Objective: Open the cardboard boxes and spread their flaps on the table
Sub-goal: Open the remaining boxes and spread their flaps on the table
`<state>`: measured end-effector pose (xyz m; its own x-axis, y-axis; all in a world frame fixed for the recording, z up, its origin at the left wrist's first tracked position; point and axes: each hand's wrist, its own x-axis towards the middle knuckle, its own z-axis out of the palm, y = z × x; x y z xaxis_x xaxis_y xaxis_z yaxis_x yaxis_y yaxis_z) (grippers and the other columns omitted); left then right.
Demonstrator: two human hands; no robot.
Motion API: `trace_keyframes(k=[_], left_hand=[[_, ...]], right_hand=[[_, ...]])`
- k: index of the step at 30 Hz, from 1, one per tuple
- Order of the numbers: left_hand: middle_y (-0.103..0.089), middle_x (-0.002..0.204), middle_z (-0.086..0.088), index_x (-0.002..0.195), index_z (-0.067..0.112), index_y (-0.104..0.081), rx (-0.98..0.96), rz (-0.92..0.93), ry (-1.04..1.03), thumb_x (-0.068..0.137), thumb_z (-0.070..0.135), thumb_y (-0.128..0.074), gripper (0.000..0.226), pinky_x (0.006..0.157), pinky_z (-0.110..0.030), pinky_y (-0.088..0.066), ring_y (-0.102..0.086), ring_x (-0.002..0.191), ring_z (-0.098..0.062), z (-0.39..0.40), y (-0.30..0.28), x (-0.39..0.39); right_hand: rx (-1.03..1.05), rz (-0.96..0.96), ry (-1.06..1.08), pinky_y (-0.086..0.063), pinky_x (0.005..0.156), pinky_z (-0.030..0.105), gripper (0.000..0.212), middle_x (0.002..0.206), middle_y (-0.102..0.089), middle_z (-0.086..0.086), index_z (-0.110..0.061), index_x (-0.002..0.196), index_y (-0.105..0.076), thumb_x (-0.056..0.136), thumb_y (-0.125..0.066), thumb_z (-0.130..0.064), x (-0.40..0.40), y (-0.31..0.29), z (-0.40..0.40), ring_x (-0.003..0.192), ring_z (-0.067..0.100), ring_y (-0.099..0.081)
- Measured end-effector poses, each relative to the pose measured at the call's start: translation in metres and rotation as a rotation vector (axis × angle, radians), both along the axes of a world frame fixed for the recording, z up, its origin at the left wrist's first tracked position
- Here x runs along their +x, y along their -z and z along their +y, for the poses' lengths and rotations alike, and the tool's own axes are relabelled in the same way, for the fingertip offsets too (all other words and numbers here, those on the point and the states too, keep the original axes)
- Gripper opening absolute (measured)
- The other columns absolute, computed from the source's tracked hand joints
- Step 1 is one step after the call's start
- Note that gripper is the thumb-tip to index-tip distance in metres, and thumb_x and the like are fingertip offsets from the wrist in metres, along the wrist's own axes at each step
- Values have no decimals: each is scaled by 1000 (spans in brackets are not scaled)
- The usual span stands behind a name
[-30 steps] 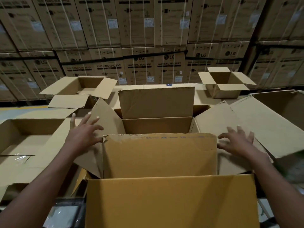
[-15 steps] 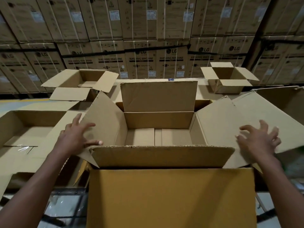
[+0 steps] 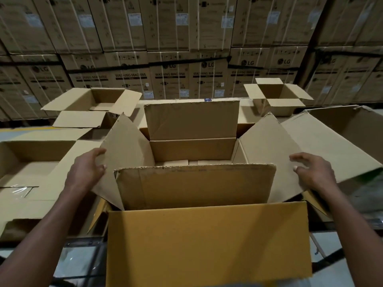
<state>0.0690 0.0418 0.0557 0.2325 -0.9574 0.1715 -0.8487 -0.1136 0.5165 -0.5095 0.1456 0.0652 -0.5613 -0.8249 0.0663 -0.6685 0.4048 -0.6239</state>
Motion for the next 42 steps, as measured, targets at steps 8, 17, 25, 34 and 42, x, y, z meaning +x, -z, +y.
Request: trace_keyframes(k=[8, 17, 25, 34, 42], left_hand=[[-62, 137, -16, 140, 19, -60, -63, 67, -9, 88, 7, -73, 55, 94, -50, -52, -60, 119, -38, -4, 1, -1], [-56, 144, 0, 130, 34, -64, -67, -589, 209, 74, 67, -75, 66, 105, -50, -38, -48, 133, -26, 3, 0, -33], [-57, 143, -4, 146, 23, -50, 230, 92, 283, 95, 42, -65, 55, 94, -45, -56, -59, 120, -21, -11, 45, -66], [-25, 166, -9, 161, 25, -22, 345, 91, 258, 102, 51, -49, 70, 117, -54, -34, -31, 150, -32, -40, 63, -92], [-75, 92, -11, 107, 14, -73, -86, 615, 81, 106, 58, -26, 65, 66, -29, -43, -67, 79, -20, -9, -12, -77]], right_hand=[[-99, 26, 60, -57, 87, 47, 33, 136, -62, 13, -23, 123, -70, 94, -67, -8, 7, 6, -6, 113, 36, -61], [122, 553, -80, -31, 108, 51, 44, 151, -44, 7, -33, 117, -69, 80, -77, -55, 13, 26, -18, 140, 32, -34], [155, -3, -285, -45, 104, 50, 58, 134, -64, 6, -22, 138, -55, 95, -52, -61, 55, 70, -45, 123, 27, -59], [130, -292, -214, -49, 101, 51, 67, 153, -45, 13, -23, 153, -29, 99, -46, -59, 74, 87, -61, 131, 36, -50], [-219, -832, -127, -53, 84, 44, 62, 96, -74, 5, -14, 105, -70, 99, -37, -65, 47, 39, -23, 86, 23, -67]])
